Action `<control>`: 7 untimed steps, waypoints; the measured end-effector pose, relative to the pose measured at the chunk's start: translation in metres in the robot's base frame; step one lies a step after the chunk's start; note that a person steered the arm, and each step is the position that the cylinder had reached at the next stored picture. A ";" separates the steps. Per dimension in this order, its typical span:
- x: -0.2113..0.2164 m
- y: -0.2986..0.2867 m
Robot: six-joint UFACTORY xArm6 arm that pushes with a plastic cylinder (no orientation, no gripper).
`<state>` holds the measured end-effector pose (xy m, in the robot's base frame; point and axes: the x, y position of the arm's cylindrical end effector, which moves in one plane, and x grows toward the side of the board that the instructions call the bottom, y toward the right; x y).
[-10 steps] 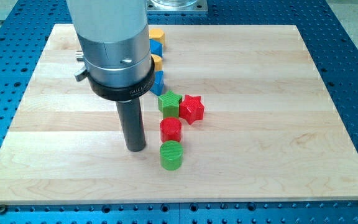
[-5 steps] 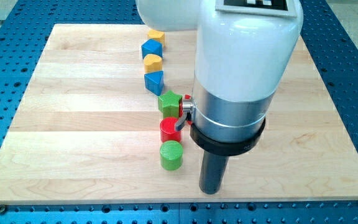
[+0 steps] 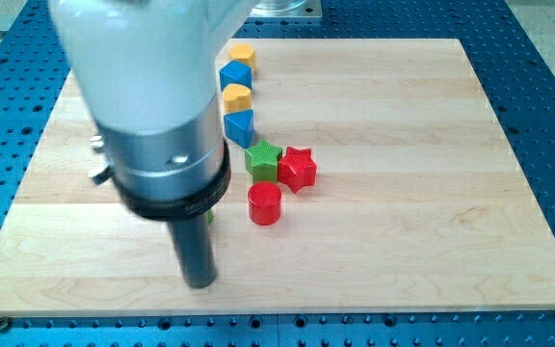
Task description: Move green circle into the red circle
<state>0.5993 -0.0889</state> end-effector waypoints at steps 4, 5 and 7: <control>-0.068 0.000; -0.069 -0.004; -0.083 -0.027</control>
